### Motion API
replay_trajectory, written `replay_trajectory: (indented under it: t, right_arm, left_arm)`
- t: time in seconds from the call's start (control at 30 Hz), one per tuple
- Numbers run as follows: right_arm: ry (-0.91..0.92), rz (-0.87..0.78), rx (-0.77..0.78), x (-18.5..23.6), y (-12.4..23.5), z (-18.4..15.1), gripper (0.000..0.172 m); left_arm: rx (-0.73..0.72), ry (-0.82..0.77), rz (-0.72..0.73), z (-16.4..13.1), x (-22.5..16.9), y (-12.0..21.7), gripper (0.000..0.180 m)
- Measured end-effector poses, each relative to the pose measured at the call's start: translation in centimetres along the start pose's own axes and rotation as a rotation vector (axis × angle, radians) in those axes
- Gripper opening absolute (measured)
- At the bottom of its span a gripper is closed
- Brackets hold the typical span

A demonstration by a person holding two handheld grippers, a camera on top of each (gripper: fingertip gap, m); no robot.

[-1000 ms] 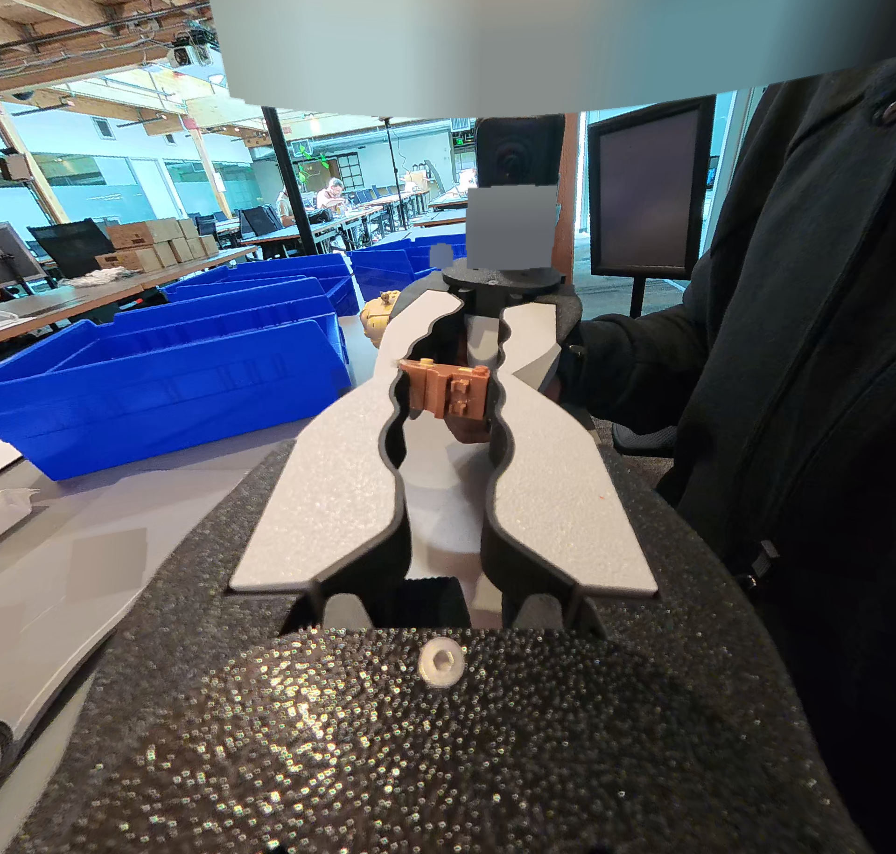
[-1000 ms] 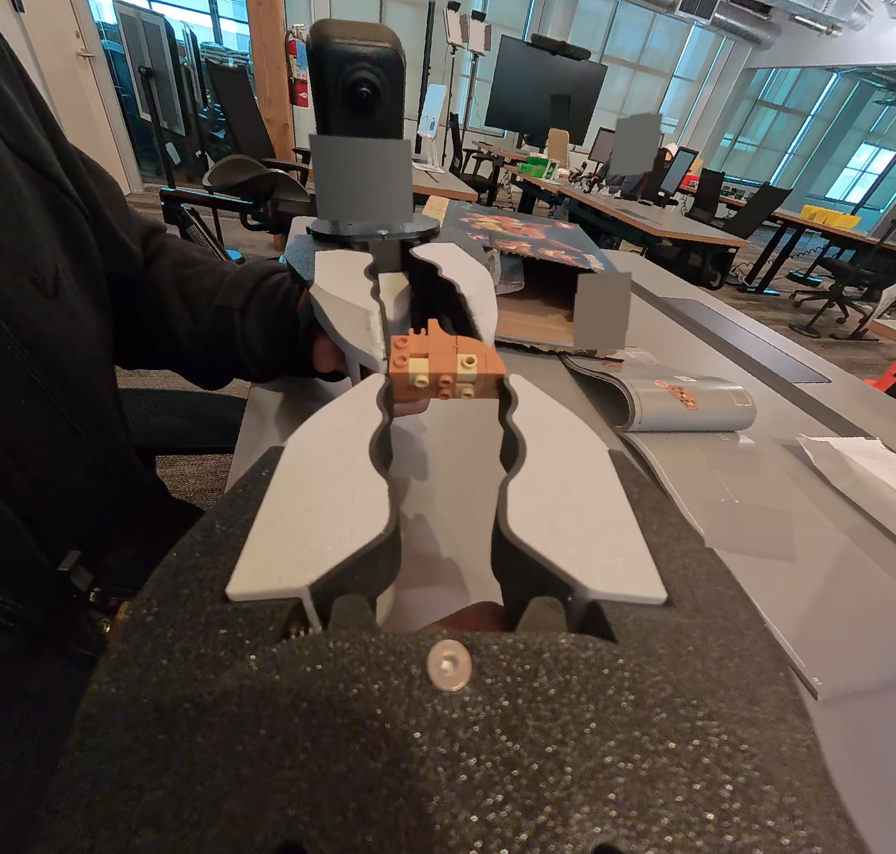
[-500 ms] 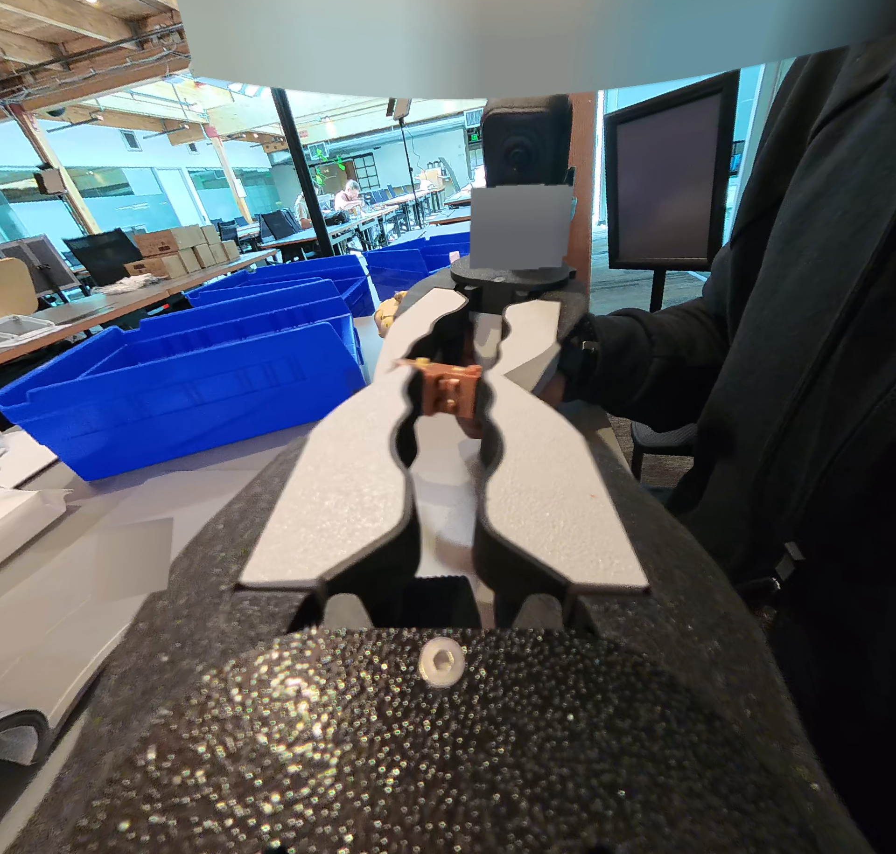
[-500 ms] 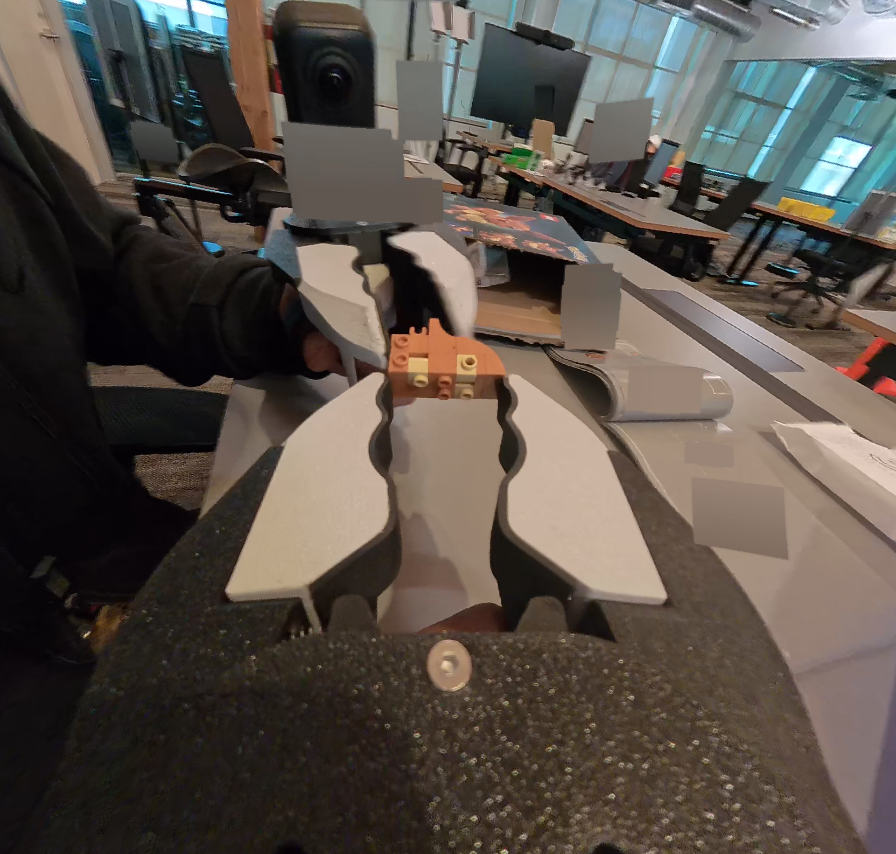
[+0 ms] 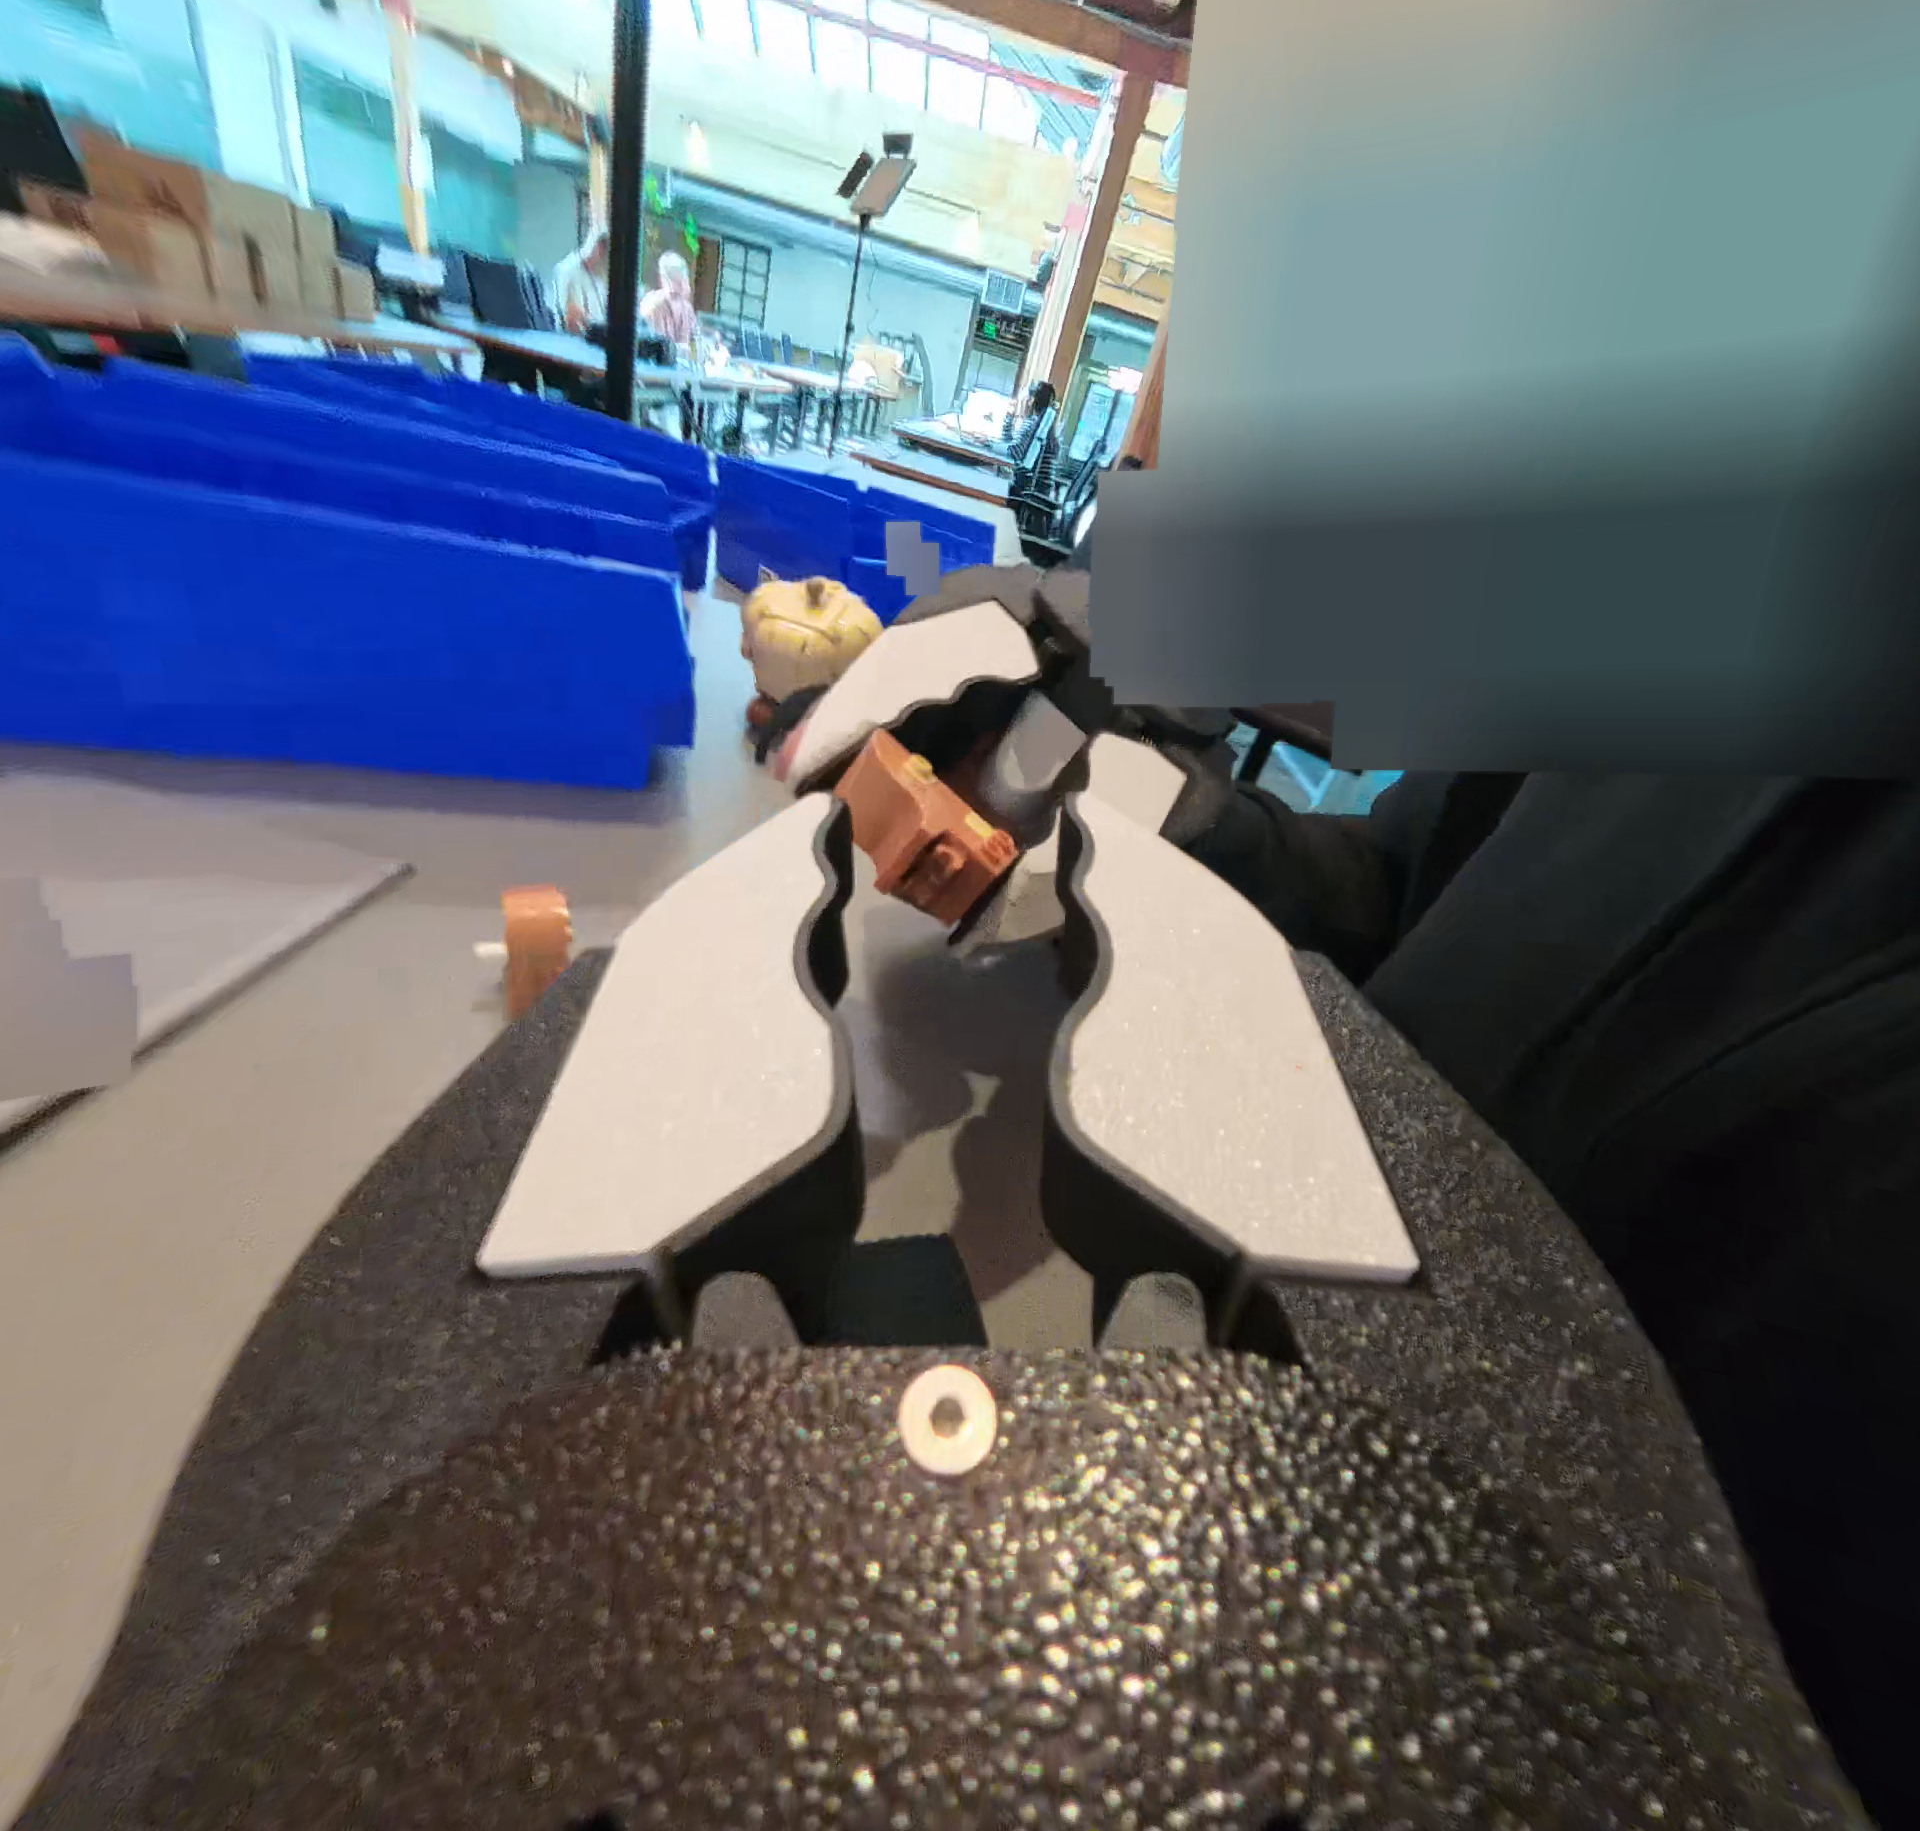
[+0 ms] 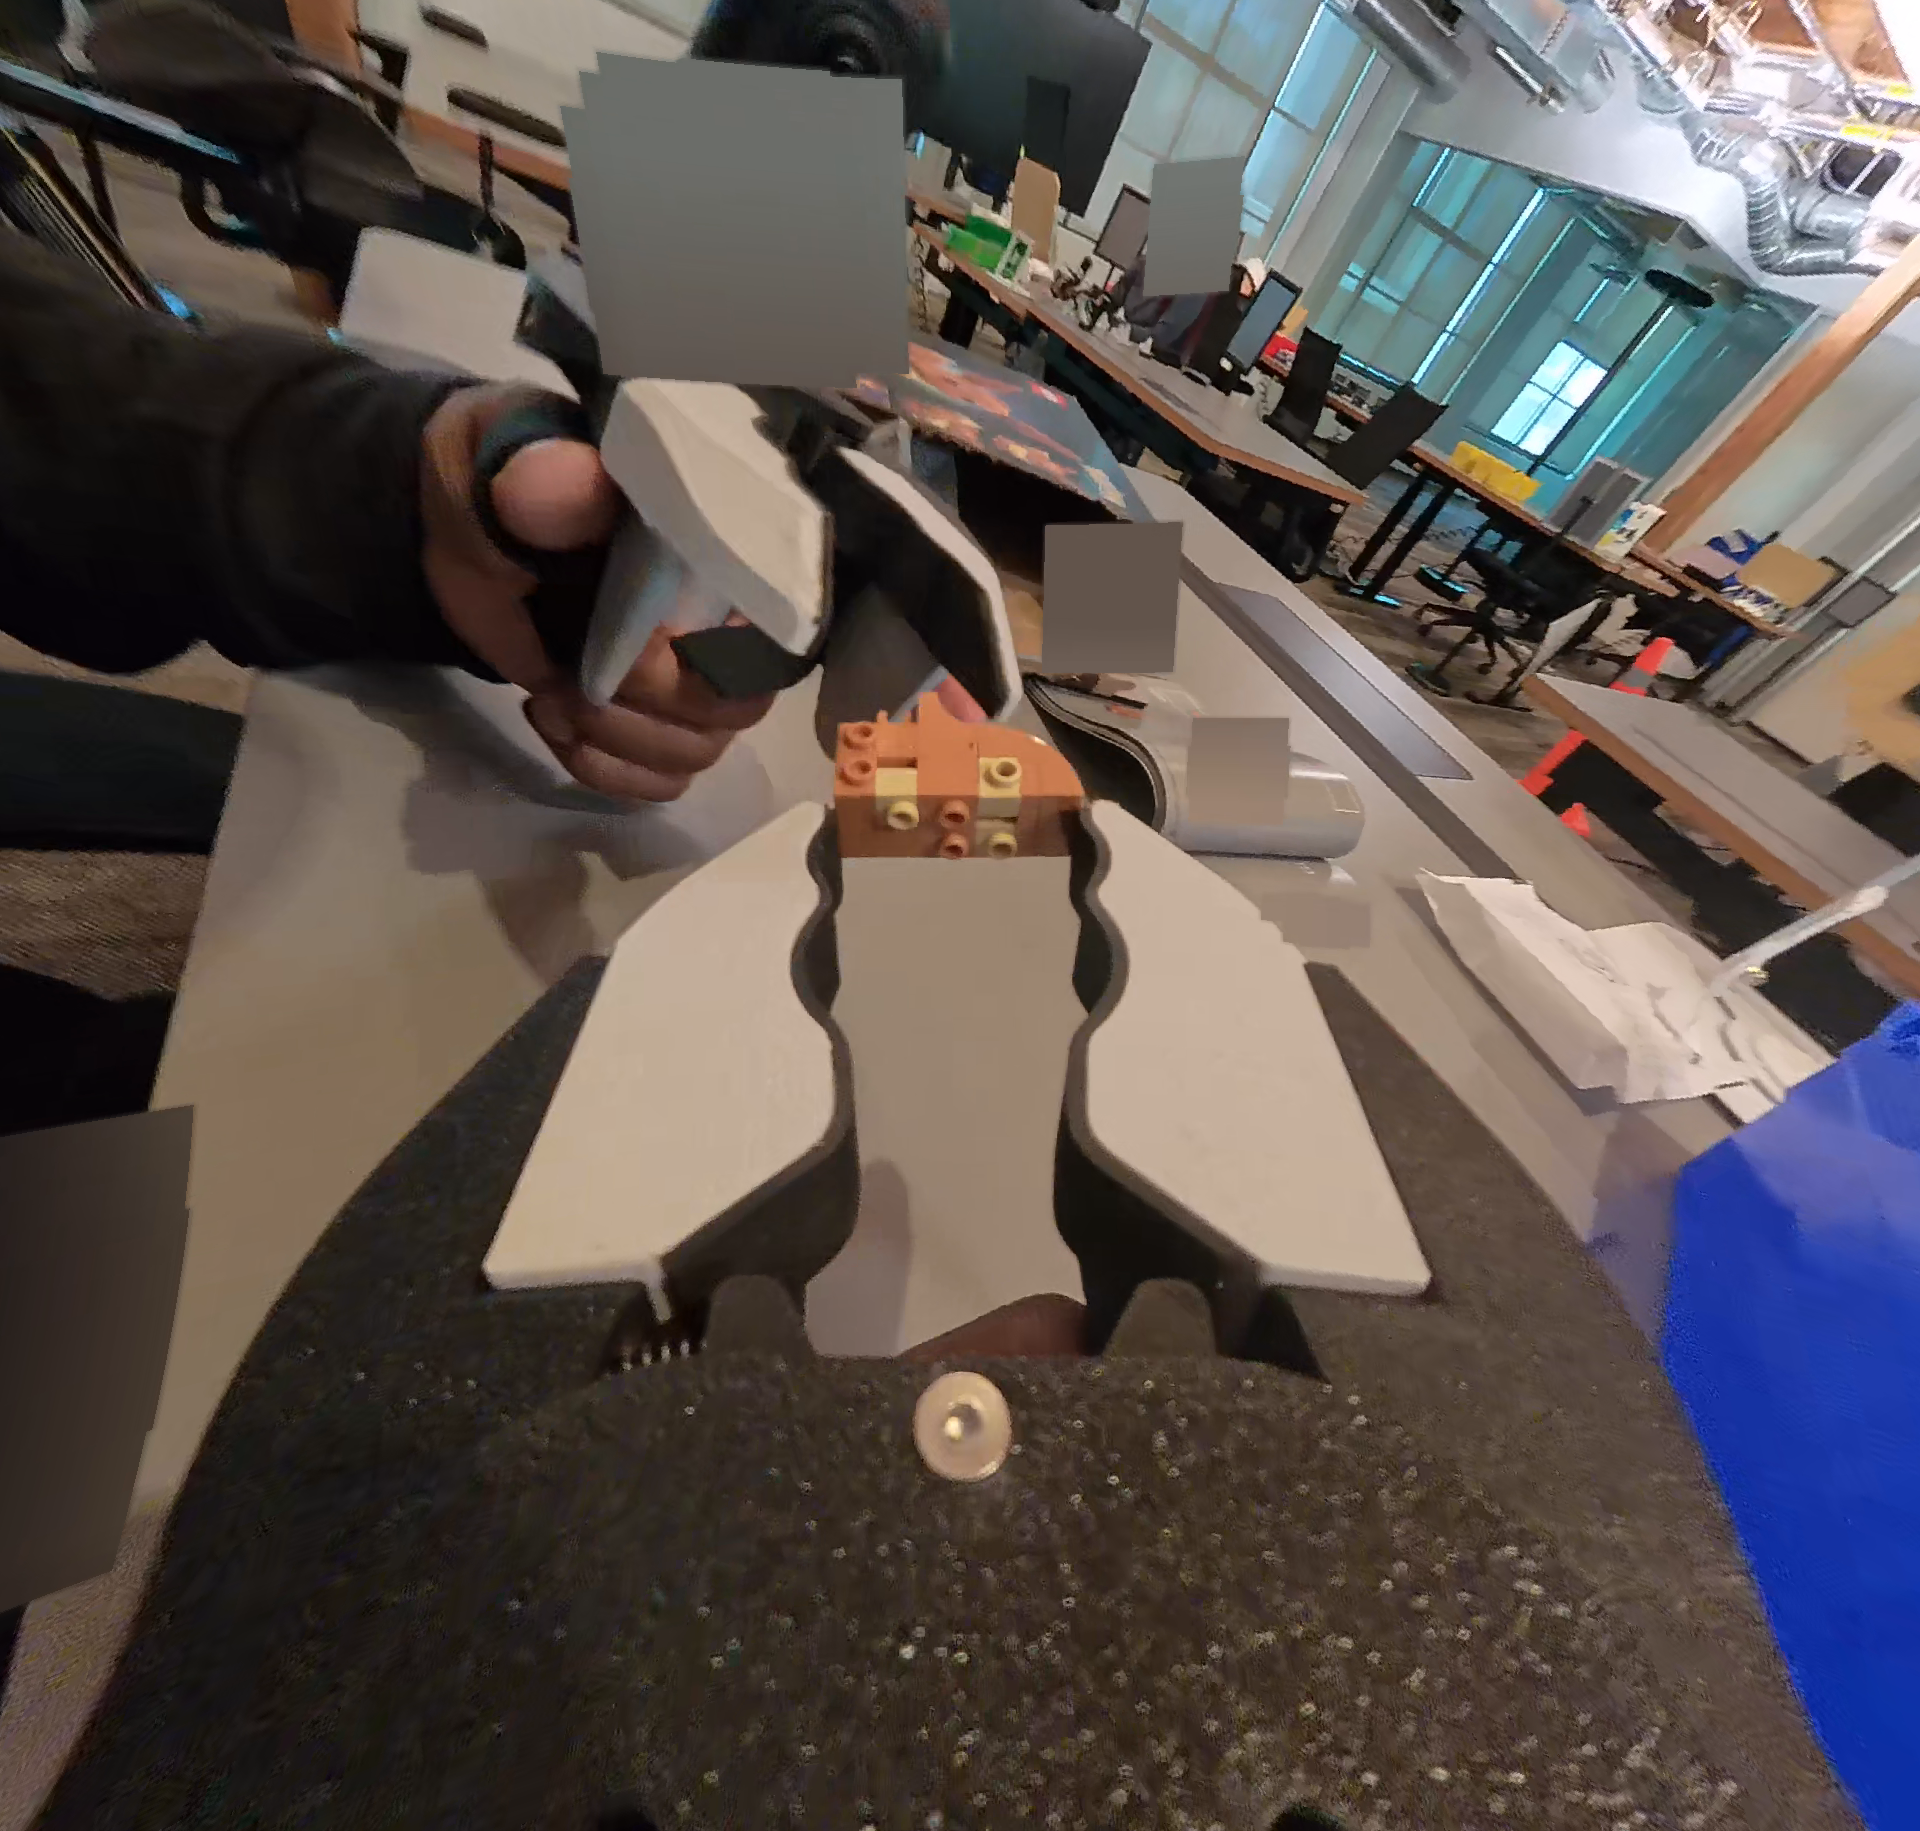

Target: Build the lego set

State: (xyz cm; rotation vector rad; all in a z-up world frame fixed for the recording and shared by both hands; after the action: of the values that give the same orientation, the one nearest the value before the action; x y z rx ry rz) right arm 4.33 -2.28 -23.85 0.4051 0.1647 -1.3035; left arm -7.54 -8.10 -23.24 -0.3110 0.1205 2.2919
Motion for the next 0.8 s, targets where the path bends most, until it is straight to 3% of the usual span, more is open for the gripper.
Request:
replay_trajectory:
  t: [0.2, 0.37, 0.67, 0.8]
  right_arm:
    - [0.105, -0.035, 0.063, 0.4, -0.5, -0.4, 0.042]
    - [0.166, -0.036, 0.072, 0.8, -0.8, -0.4, 0.042]
    - [0.267, -0.071, 0.045, 1.2, -0.7, 0.0, 0.051]
    - [0.292, -0.026, 0.030, 1.9, -0.8, 0.1, 0.045]
  left_arm:
    - [0.097, 0.305, -0.001, -1.2, 1.2, -0.7, 0.034]
    - [0.143, 0.416, -0.065, -2.0, 1.1, -1.2, 0.020]
    - [0.119, 0.558, -0.163, -2.4, 0.8, -1.2, 0.018]
    - [0.162, 0.605, -0.211, -2.7, 0.6, -1.3, 0.018]
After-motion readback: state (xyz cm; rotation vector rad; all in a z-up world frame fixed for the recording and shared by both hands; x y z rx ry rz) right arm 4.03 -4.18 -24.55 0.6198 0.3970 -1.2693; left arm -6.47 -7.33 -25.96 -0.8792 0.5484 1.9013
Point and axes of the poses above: each gripper's, where its closed fingertips meet, y back along the fingers, z out of its top, x = y × z across the jaws, the point moved 7 cm from there along y, back along the fingers, and after that the axes turned 8 degrees about z, right-handed, at the moved point
